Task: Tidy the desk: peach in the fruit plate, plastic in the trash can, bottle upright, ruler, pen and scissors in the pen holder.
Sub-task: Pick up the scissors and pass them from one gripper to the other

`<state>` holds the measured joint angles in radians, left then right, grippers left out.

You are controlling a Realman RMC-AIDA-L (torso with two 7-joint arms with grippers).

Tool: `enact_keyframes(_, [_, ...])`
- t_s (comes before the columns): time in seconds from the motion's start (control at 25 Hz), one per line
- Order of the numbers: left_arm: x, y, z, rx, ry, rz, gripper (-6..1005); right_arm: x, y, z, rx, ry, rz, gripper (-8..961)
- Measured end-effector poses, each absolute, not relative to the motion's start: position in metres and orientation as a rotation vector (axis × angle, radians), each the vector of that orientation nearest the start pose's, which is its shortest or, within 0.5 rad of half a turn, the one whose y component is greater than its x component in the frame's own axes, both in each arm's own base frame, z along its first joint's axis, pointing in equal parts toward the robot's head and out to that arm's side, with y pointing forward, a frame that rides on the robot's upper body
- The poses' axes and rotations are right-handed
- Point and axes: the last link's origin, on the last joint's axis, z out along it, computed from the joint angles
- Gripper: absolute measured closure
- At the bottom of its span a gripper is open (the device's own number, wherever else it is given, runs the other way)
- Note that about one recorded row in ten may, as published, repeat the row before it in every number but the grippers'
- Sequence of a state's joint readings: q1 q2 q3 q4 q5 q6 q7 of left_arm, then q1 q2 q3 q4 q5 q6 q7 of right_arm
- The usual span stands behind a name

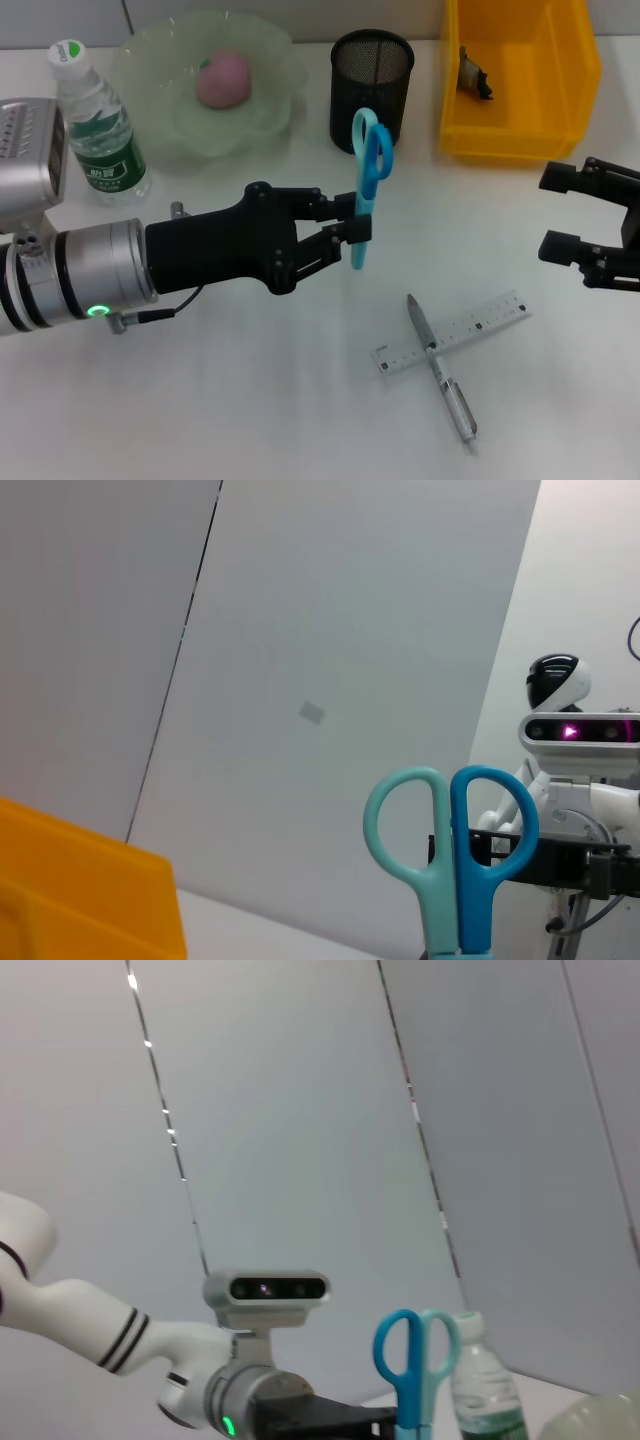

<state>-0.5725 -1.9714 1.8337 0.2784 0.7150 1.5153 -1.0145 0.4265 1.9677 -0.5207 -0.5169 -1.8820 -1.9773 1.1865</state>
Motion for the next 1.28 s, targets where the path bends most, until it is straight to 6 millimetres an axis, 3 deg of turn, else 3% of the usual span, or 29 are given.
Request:
enact_keyframes(0.56, [-0.201,0.299,-0.059,-2.880,-0.381,-1.214,769,0.255,0.293,0.055,-2.763,0.536,1.220,128])
enact_keyframes(0.96, [-0.197,0.299,-0.062,-2.902,-0.375,-1.210,768,0.248,0.296,0.052,-2.780,0.567,1.244,129])
enact_keyframes(1.2, [-0.198,0.306,-0.060,-2.769,-0.403,-1.255,768,0.250,0.294,0.048,-2.754,0.573,1.254,129])
enact_keyframes(1.28, [-0.203,0.311,-0.065,-2.604,-0.408,-1.262,768,0.252,0.291,0.044,-2.733,0.554,1.258,129])
